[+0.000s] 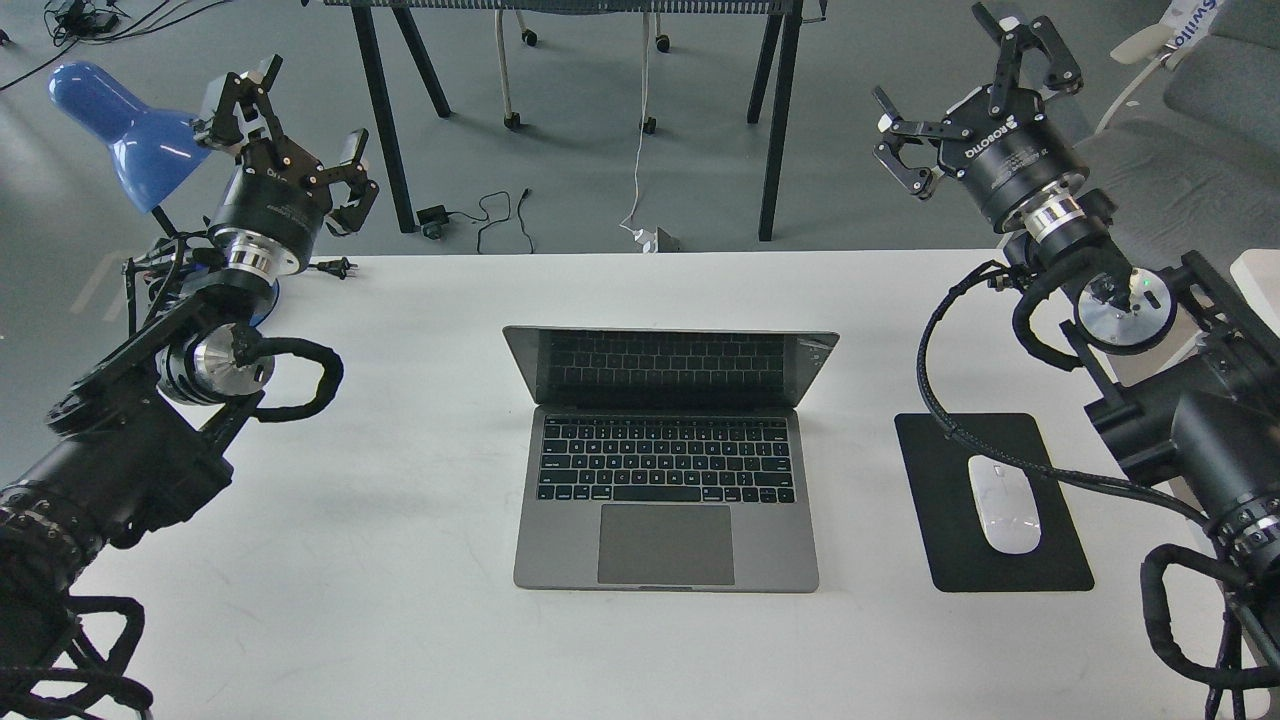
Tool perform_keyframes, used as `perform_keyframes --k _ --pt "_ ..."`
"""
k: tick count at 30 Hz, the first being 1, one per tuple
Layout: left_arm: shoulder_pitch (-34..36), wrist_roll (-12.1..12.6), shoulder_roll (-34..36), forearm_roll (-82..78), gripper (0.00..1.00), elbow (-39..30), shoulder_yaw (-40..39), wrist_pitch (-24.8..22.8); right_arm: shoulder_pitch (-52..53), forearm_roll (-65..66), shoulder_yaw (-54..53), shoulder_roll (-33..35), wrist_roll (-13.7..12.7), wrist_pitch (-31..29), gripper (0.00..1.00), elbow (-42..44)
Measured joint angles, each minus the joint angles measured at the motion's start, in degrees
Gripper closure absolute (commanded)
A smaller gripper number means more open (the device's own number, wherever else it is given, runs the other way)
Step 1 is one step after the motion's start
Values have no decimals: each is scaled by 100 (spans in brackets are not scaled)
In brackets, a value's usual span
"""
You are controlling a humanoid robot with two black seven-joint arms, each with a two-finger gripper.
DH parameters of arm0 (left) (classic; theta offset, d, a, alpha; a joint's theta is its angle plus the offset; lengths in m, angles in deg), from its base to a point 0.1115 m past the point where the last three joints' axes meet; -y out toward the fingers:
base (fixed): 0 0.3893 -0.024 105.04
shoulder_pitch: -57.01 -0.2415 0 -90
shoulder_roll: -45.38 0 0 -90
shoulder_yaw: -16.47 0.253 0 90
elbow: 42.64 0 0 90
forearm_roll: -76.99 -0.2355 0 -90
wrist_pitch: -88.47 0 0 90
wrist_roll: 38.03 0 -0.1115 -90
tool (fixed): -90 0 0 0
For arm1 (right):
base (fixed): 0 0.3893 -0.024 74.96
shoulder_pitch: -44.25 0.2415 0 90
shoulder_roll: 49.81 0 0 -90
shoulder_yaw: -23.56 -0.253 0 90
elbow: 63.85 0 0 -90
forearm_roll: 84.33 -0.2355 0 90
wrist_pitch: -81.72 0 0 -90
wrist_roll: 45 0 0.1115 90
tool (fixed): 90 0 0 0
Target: Close notebook with right arm
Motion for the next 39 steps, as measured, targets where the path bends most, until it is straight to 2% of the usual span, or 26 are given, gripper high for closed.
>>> perform_keyframes --k 16,27,39 --pt "0 0 -1 -4 0 -9 0 8 205 83 335 8 -11 114 0 -3" --pt "0 0 1 2 0 -9 -6 1 1705 764 2616 45 -24 641 0 121" --pt "-3 0 1 4 0 -9 -12 7 1919 1935 3409 -459 -40 1021 0 360"
